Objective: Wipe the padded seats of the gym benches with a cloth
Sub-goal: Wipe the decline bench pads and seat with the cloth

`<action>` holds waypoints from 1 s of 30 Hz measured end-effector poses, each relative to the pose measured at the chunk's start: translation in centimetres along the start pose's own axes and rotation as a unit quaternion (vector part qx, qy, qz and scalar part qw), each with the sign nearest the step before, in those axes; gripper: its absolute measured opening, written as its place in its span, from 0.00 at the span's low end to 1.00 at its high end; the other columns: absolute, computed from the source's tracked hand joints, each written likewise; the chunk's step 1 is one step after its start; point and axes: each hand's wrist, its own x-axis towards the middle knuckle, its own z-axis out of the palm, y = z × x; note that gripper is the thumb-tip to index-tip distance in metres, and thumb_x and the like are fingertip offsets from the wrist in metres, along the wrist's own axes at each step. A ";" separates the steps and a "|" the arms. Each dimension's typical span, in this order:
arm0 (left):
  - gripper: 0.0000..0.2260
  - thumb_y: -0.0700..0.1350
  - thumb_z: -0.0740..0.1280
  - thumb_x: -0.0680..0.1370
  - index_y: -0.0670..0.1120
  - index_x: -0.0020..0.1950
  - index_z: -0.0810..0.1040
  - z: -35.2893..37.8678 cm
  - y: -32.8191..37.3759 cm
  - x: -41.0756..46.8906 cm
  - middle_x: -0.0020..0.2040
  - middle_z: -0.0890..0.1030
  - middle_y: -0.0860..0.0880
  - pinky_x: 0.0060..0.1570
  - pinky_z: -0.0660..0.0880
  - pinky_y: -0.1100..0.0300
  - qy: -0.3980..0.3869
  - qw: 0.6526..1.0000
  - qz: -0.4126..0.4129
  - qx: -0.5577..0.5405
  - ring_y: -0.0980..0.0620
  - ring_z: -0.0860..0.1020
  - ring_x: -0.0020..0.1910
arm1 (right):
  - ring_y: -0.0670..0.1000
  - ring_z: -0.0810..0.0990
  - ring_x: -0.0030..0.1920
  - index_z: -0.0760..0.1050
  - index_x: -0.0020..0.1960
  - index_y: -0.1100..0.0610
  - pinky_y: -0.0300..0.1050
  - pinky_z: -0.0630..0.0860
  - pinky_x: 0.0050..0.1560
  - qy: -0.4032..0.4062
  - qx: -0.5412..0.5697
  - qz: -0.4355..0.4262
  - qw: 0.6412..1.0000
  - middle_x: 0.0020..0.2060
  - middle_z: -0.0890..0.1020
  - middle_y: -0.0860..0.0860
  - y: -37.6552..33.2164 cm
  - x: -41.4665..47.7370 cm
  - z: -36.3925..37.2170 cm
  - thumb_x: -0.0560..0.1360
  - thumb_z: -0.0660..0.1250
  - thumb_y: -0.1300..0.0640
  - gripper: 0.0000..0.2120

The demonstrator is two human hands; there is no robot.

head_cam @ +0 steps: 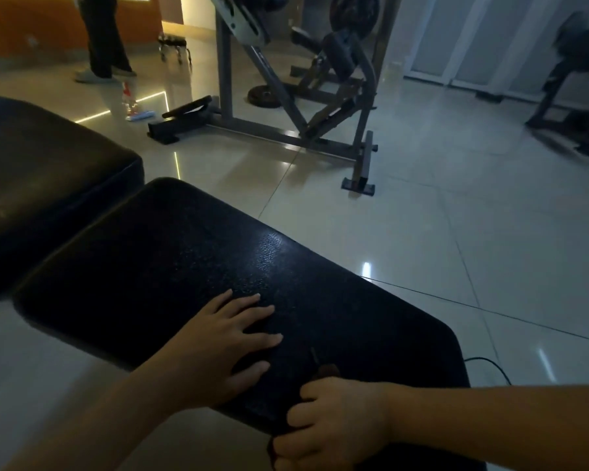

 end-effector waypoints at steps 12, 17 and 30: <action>0.19 0.63 0.55 0.80 0.63 0.68 0.74 0.4 -0.1 1.1 0.73 0.70 0.53 0.73 0.50 0.51 -0.020 0.999 0.012 -0.046 0.51 0.63 0.75 | 0.49 0.69 0.40 0.82 0.56 0.52 0.46 0.70 0.37 0.116 0.065 0.092 0.987 0.52 0.81 0.49 -0.7 -0.6 1.8 0.81 0.66 0.57 0.08; 0.22 0.64 0.52 0.78 0.64 0.69 0.73 -0.3 0.0 1.2 0.75 0.67 0.54 0.75 0.44 0.54 -0.039 0.997 0.008 -0.072 0.52 0.59 0.77 | 0.51 0.69 0.39 0.83 0.54 0.53 0.46 0.67 0.35 0.111 0.029 0.051 0.992 0.50 0.82 0.51 -0.1 -0.4 1.4 0.81 0.66 0.57 0.07; 0.22 0.62 0.52 0.78 0.61 0.69 0.74 -0.7 0.3 0.7 0.74 0.69 0.51 0.73 0.53 0.48 -0.063 0.997 0.011 -0.048 0.49 0.63 0.76 | 0.51 0.71 0.40 0.82 0.53 0.55 0.45 0.68 0.37 0.116 0.053 0.078 0.989 0.49 0.81 0.53 -0.3 1.4 0.8 0.80 0.66 0.57 0.07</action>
